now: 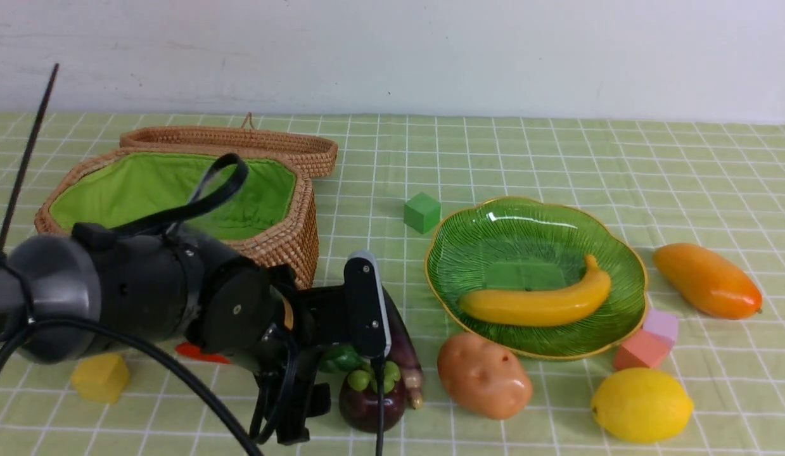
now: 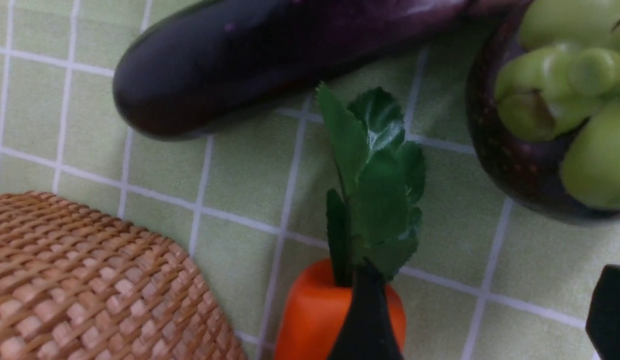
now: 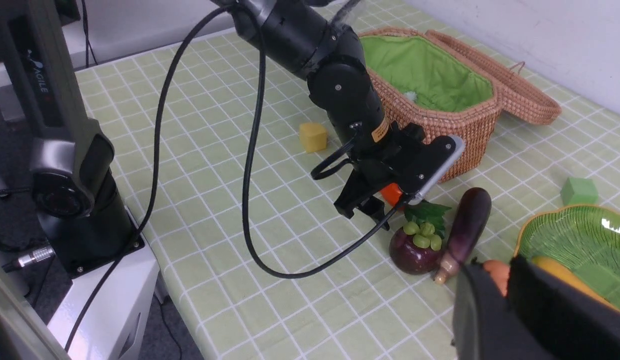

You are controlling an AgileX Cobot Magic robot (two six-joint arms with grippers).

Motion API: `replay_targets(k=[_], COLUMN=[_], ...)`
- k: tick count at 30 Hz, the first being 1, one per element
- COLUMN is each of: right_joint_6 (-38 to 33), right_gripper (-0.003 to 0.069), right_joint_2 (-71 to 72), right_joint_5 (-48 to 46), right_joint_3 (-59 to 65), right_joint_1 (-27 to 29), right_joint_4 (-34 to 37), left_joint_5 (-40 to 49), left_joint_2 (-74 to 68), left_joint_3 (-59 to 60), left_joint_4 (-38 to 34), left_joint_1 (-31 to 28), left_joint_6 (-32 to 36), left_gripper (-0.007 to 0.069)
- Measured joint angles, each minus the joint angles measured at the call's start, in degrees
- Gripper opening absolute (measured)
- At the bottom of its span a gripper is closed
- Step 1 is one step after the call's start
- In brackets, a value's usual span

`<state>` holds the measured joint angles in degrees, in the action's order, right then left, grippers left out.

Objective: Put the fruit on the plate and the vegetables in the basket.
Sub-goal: Use the left arm to grab a carrot and put it into the left basket

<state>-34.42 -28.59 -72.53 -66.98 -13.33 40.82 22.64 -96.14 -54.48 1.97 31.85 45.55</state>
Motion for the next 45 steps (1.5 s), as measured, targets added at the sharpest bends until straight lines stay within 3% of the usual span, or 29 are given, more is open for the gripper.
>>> replay_targets(k=[13, 19, 31, 39, 45], right_joint_6=[0.0, 0.0, 0.0, 0.0, 0.0], right_gripper=[0.0098, 0.0098, 0.0098, 0.0098, 0.0098], right_joint_2=[0.0, 0.0, 0.0, 0.0, 0.0], right_joint_5=[0.0, 0.0, 0.0, 0.0, 0.0], right_joint_3=[0.0, 0.0, 0.0, 0.0, 0.0], right_joint_1=[0.0, 0.0, 0.0, 0.0, 0.0], right_joint_4=[0.0, 0.0, 0.0, 0.0, 0.1], left_joint_5=[-0.2, 0.4, -2.5, -1.2, 1.4], left_joint_2=[-1.2, -1.3, -5.5, -6.7, -6.1], left_joint_3=[-1.0, -1.0, -1.0, -1.8, -2.1], left_joint_4=[6.4, 7.0, 7.9, 8.1, 8.4], left_joint_1=[-0.8, -3.6, -3.6, -3.6, -3.5], left_joint_6=[-4.6, -6.2, -6.2, -7.6, -7.7], left_gripper=[0.051, 0.051, 0.0498, 0.0414, 0.0412])
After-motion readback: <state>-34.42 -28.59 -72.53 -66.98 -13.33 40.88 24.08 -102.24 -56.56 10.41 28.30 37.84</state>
